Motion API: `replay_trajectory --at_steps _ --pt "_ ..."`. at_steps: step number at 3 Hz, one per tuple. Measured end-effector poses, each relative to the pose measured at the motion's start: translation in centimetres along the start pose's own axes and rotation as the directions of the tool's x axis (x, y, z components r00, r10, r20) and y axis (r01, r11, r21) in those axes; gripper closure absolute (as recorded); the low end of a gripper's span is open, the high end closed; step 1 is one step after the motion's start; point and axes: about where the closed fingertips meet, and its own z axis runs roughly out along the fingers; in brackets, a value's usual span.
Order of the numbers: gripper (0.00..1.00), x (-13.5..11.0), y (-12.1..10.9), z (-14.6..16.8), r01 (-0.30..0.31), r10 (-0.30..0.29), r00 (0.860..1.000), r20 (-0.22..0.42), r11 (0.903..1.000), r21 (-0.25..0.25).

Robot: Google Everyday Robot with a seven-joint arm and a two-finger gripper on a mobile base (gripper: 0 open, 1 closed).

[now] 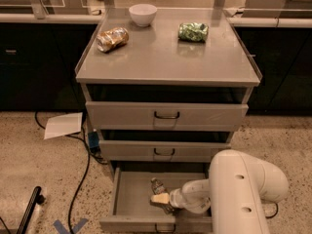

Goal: Pick water bottle from bottom drawer and place on counter

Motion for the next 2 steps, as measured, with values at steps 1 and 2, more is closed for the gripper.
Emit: replay_trajectory --at_steps 1,2 --pt "0.0 -0.01 0.27 0.88 0.009 -0.009 1.0 -0.014 0.9999 -0.007" --pt "0.0 0.17 0.66 1.78 0.024 -0.024 0.999 -0.032 0.9997 -0.003"
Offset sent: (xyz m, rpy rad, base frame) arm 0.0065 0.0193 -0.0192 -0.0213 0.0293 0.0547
